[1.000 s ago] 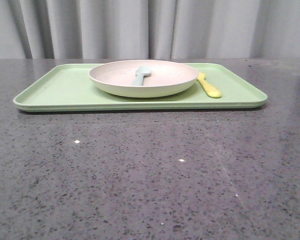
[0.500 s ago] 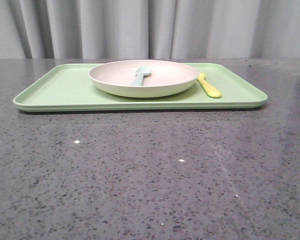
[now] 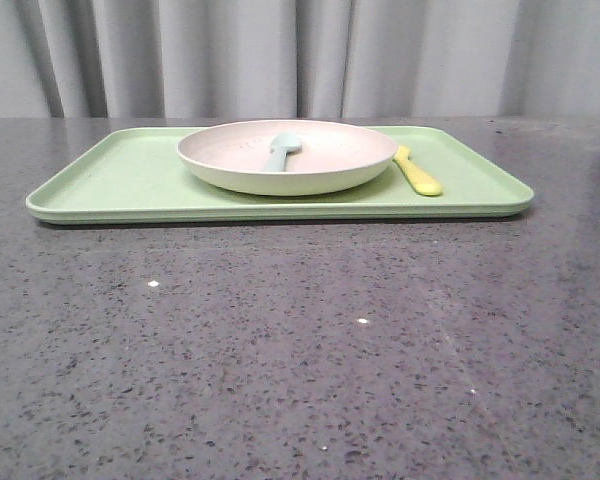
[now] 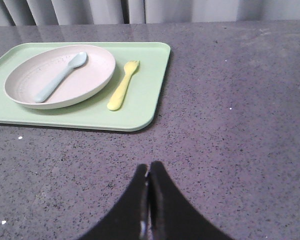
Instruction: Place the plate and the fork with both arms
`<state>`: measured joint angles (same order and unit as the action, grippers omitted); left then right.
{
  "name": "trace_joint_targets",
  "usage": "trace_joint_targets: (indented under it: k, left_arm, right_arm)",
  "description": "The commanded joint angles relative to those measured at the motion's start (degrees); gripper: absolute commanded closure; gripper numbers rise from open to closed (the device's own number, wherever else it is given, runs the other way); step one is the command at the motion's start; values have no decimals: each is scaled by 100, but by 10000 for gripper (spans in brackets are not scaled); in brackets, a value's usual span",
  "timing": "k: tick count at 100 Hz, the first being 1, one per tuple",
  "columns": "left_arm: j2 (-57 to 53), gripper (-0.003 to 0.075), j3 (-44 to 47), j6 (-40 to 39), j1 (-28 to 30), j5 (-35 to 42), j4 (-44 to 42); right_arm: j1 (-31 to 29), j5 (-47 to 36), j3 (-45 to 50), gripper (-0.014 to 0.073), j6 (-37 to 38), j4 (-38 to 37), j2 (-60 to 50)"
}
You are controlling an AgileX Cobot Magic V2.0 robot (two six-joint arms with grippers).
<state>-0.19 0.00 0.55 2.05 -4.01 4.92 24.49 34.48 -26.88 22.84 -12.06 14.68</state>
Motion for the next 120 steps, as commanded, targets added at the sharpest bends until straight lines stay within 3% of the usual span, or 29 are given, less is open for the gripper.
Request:
trace_joint_targets:
  k: [1,120]
  left_arm:
    - [-179,741,77,-55,6,401,45]
    - [-179,741,77,-55,6,401,45]
  right_arm:
    - [-12,-395,-126,662,-49,-158,60]
    - [-30,-469,69,662,-70,-404,60]
